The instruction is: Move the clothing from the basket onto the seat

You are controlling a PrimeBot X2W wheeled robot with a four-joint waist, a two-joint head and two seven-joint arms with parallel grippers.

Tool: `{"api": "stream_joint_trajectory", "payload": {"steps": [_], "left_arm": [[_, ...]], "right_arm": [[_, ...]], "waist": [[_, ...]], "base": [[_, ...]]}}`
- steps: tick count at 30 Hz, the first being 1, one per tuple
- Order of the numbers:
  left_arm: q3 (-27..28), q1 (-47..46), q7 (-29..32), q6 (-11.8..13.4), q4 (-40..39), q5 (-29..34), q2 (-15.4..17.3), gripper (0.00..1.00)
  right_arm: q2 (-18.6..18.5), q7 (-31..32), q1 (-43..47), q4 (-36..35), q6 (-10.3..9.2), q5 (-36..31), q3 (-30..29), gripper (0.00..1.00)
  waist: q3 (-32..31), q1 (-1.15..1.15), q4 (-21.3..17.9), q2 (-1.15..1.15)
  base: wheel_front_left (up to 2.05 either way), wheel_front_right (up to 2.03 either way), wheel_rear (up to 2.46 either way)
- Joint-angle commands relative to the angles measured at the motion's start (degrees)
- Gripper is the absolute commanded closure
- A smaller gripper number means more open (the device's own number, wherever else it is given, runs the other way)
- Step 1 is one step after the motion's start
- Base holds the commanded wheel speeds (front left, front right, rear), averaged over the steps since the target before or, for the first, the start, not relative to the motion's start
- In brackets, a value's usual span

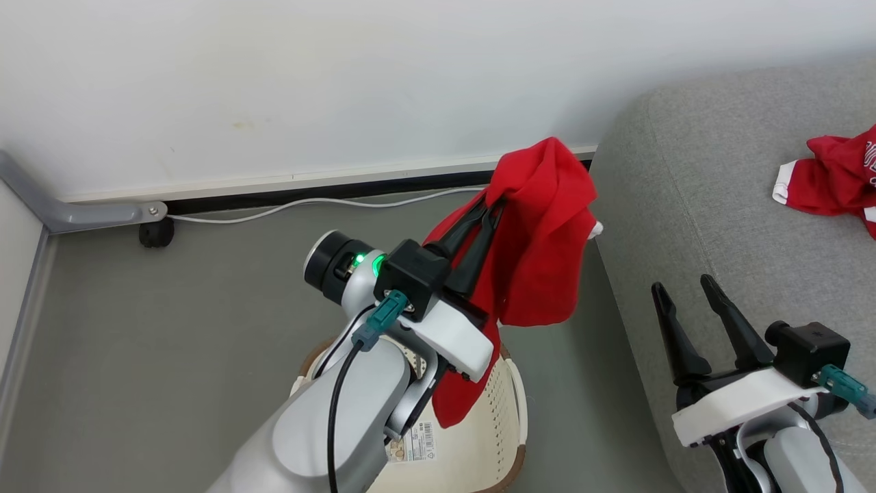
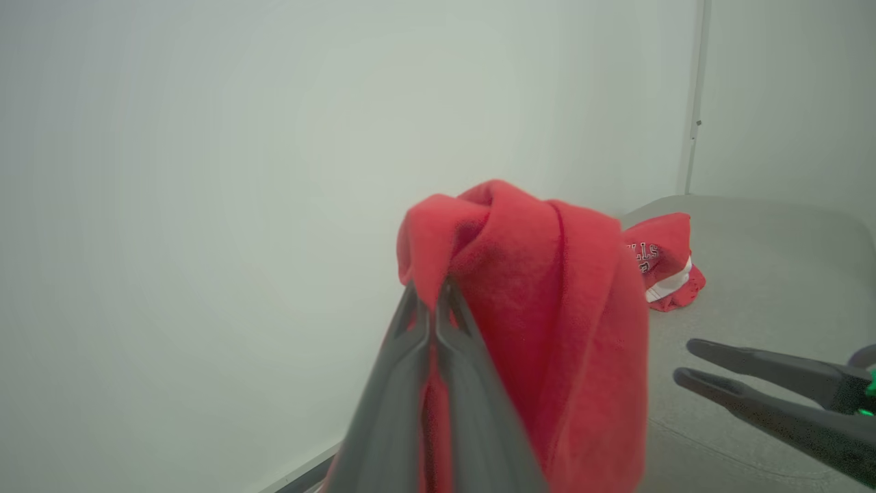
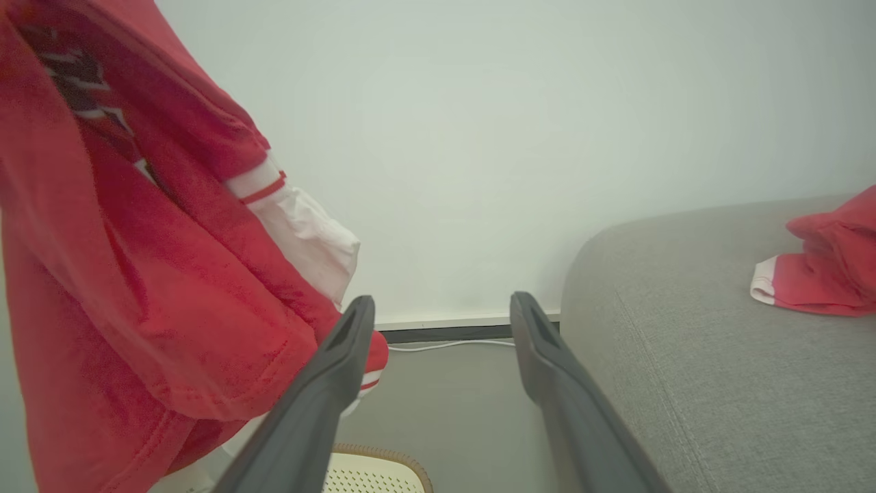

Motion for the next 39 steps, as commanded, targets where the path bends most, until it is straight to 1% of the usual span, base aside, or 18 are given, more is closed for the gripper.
{"api": "stream_joint_trajectory", "payload": {"steps": [1, 7, 12, 16, 20, 24, 26, 28, 34, 37, 39], "left_arm": [[1.26, -3.96, -0.25, -0.32, -3.13, 0.42, 0.34, 1.0], [0.45, -5.65, 0.76, 0.17, -6.29, 0.36, 0.34, 1.0], [0.3, -5.98, 1.17, 0.45, -7.16, 0.37, 0.43, 1.0], [-0.24, -5.76, 1.34, 0.52, -7.41, 0.29, 0.45, 1.0], [-0.98, -5.5, 1.31, 0.53, -7.11, 0.38, 0.47, 1.0], [-1.58, -5.4, 1.08, 0.47, -7.06, 0.05, 0.44, 1.0], [-2.04, -5.38, 0.97, 0.42, -6.94, -0.06, 0.43, 1.0], [-2.44, -5.39, 0.89, 0.38, -6.79, -0.22, 0.42, 1.0], [-4.03, -5.64, 0.53, 0.53, -7.02, -1.06, 0.37, 1.0], [-4.65, -5.75, 0.36, 0.49, -6.97, -1.62, 0.36, 1.0], [-5.11, -5.87, 0.25, 0.55, -7.04, -1.98, 0.35, 1.0]], "right_arm": [[-0.12, 0.11, 0.09, -1.17, 0.17, -0.53, 1.24, 0.0], [0.0, 0.11, -0.02, -1.01, 0.17, -0.41, 1.72, 0.0], [-0.05, 0.11, -0.13, -1.19, 0.17, -0.49, 1.97, 0.0], [-0.16, 0.11, -0.42, -3.65, 0.17, -0.89, 3.24, 0.0], [-0.88, 0.11, -1.18, -8.32, 0.17, -0.43, 6.92, 0.0], [-3.23, 0.11, -2.8, -13.87, 0.17, 0.79, 13.58, 0.0], [-4.33, 0.11, -3.58, -15.21, 0.17, 0.95, 15.75, 0.0], [-4.94, 0.11, -4.32, -15.13, 0.17, 0.76, 17.15, 0.0], [-4.77, 0.11, -7.31, -13.97, 0.17, 0.59, 20.27, 0.0], [-4.61, 0.11, -8.46, -12.99, 0.17, 0.36, 20.67, 0.0], [-4.42, 0.11, -8.94, -11.79, 0.17, 0.02, 19.66, 0.0]], "waist": [[-0.03, 0.0, -0.08, 0.0], [-0.1, 0.0, -0.25, 0.0], [-0.08, 0.0, -0.25, 0.0], [0.0, 0.0, -0.25, 0.0], [0.05, 0.0, -0.16, 0.0], [0.09, 0.0, 0.18, 0.0], [0.08, 0.0, 0.39, 0.0], [0.09, 0.0, 0.64, 0.0], [0.53, 0.0, 2.12, 0.0], [0.68, 0.0, 2.69, 0.0], [0.74, 0.0, 3.04, 0.0]], "base": [[0.0, 0.0, 0.0], [0.0, 0.0, 0.0], [0.0, 0.0, 0.0], [0.0, 0.0, 0.0], [0.0, 0.0, 0.0], [0.0, 0.0, 0.0], [0.0, 0.0, 0.0], [0.0, 0.0, 0.0], [0.0, 0.0, 0.0], [0.0, 0.0, 0.0], [0.0, 0.0, 0.0]]}}
